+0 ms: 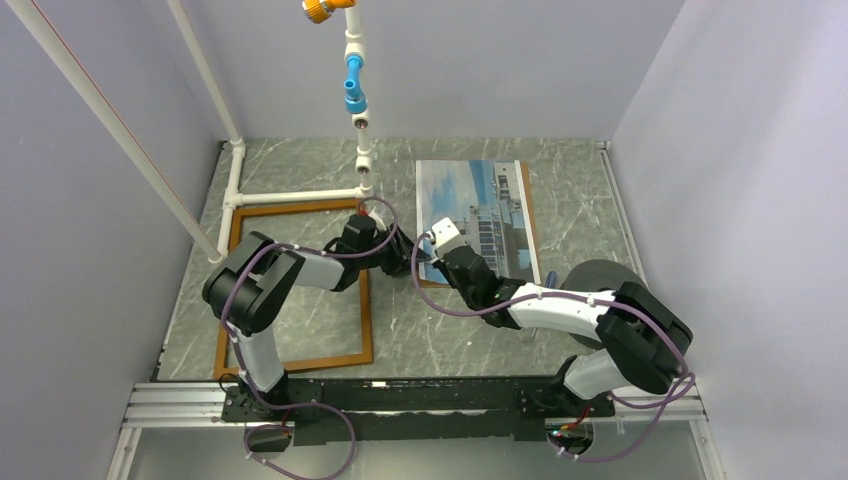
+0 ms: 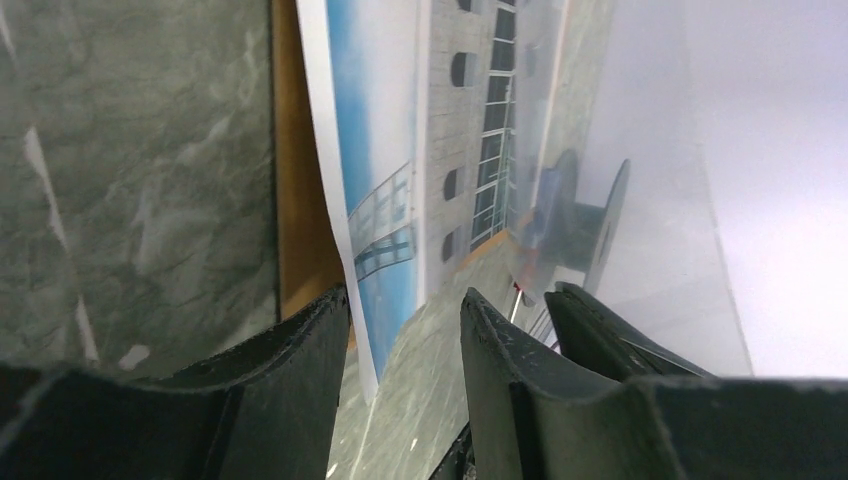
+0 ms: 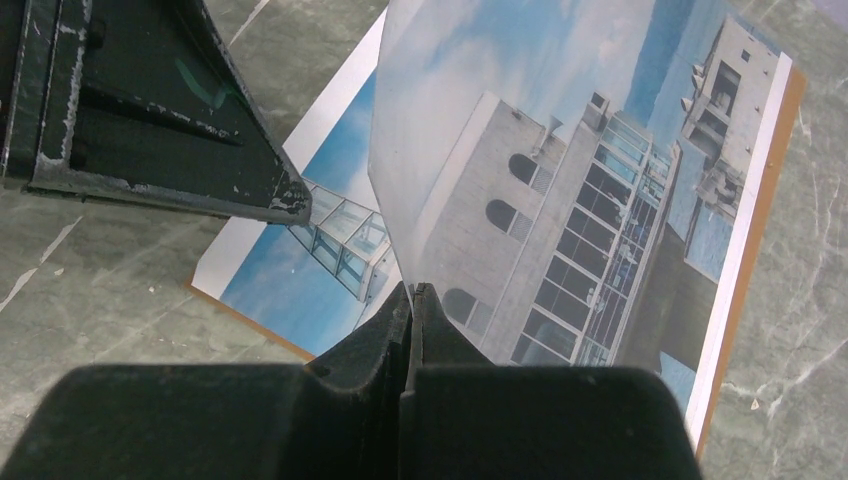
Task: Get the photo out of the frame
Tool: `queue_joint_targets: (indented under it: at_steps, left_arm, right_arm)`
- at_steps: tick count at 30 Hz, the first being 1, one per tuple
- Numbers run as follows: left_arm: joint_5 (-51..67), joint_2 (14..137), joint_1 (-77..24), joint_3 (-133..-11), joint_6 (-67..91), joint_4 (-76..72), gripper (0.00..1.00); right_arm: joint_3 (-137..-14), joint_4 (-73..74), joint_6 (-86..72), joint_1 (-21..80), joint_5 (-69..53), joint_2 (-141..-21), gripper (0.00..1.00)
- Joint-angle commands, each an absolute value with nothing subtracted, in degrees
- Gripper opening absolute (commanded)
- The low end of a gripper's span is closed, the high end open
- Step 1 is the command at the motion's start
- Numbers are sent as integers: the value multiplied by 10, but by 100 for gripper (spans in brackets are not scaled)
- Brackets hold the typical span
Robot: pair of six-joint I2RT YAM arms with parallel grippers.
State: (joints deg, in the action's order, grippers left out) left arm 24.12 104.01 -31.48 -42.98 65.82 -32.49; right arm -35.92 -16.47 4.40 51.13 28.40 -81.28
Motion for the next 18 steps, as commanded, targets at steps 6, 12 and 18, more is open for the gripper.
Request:
queue_joint_targets:
  at_steps: [6, 12, 18]
  left_arm:
    - [234, 1064, -321, -451, 662, -301, 48]
    - [240, 1084, -323, -483, 649, -292, 38]
    - [222, 1066, -324, -491, 625, -280, 24]
  right_arm:
    - [-362, -182, 26, 510, 280, -799, 0]
    - [-363, -179, 24, 510, 279, -801, 0]
    - [-366, -177, 24, 510, 279, -801, 0]
